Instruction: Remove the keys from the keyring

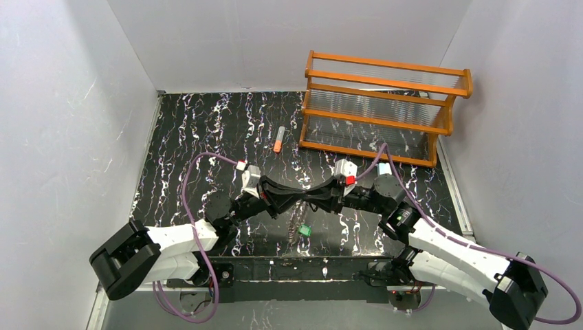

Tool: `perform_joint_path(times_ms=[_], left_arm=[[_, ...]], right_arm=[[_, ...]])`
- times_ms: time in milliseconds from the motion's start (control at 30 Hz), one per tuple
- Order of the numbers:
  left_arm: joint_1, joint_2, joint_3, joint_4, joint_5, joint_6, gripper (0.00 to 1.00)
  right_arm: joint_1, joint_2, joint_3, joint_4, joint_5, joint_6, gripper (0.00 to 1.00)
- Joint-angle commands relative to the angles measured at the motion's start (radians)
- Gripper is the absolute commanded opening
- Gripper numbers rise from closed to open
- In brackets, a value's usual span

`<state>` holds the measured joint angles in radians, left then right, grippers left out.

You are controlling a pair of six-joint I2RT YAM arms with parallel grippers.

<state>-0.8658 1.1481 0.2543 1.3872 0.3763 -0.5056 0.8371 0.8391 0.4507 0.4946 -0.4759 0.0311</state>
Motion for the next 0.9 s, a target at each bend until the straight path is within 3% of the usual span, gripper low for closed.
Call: perform_joint_path(times_ms=[0, 133, 233, 333, 633, 867], left_arm=[[-0.002, -0.032, 0.002, 0.021, 0.032, 0.009, 0.0], [0.003, -0.047, -0.004, 0.019, 0.03, 0.009, 0.0], [0.026, -0.061, -0.005, -0.018, 0.033, 0.004, 0.0], [0.067, -0.102, 0.011, -0.108, 0.068, 0.013, 0.07], [0.114, -0.225, 0.176, -0.63, 0.155, 0.24, 0.27], [0.119, -0.179, 0.315, -0.859, 0.273, 0.388, 0.3]], right_arm=[[-0.001, -0.003, 0.065, 0.03, -0.022, -0.005, 0.23], [-0.009, 0.005, 0.083, -0.013, -0.033, -0.008, 0.01], [-0.013, 0.012, 0.136, -0.114, -0.046, -0.025, 0.01], [-0.015, 0.029, 0.22, -0.311, -0.042, -0.065, 0.01], [-0.016, 0.158, 0.516, -0.808, -0.046, -0.176, 0.01], [-0.017, 0.272, 0.672, -1.004, -0.063, -0.262, 0.01]])
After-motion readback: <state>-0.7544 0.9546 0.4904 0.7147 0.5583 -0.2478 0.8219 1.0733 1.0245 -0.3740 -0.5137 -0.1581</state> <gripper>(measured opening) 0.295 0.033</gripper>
